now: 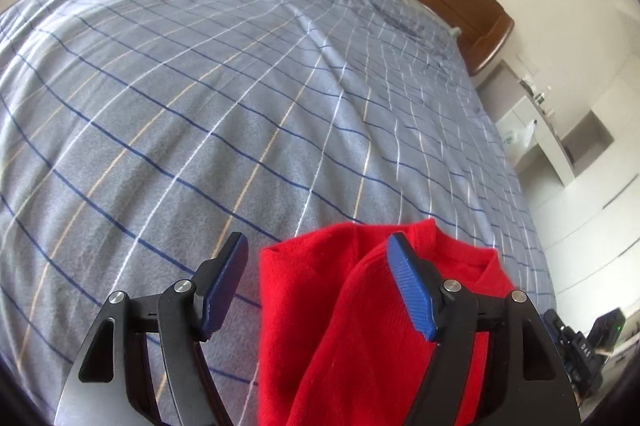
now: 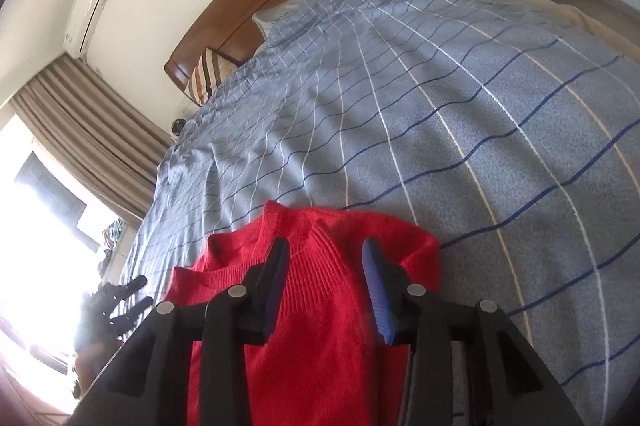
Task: Fold small clothes
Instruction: 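Grasp the hem with both grippers, fold it up onto the collar, release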
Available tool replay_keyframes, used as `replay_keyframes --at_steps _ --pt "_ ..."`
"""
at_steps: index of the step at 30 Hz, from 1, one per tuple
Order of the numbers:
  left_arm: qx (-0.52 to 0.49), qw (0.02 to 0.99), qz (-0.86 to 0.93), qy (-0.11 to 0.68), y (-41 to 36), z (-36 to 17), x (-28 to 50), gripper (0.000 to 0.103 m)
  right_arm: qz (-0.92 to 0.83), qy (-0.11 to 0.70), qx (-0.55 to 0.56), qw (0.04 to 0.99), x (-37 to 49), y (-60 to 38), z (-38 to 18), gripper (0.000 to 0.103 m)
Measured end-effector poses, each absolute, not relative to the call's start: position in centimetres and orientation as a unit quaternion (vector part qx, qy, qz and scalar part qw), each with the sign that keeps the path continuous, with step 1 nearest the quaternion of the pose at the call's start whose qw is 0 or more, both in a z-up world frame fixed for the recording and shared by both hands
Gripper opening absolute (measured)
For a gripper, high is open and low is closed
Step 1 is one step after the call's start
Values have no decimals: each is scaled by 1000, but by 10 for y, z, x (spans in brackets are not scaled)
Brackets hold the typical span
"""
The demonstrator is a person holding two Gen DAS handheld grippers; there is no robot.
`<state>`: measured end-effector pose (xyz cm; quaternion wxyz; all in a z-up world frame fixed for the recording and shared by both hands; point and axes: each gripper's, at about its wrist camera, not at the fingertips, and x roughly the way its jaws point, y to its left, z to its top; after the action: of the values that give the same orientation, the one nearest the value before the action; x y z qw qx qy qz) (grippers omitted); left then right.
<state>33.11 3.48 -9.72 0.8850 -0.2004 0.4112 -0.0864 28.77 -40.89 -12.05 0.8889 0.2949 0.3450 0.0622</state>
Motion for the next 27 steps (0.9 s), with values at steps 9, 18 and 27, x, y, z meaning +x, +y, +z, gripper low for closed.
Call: replay_keyframes --at_steps 9,18,27 --pt "5 873 -139 467 4 -139 230 91 162 448 111 872 197 -347 -137 38" --pt "-35 895 -106 432 40 -114 140 95 62 413 83 905 86 -360 -133 49" --pt "26 915 -71 396 8 -159 136 100 8 375 57 925 70 -354 -167 52"
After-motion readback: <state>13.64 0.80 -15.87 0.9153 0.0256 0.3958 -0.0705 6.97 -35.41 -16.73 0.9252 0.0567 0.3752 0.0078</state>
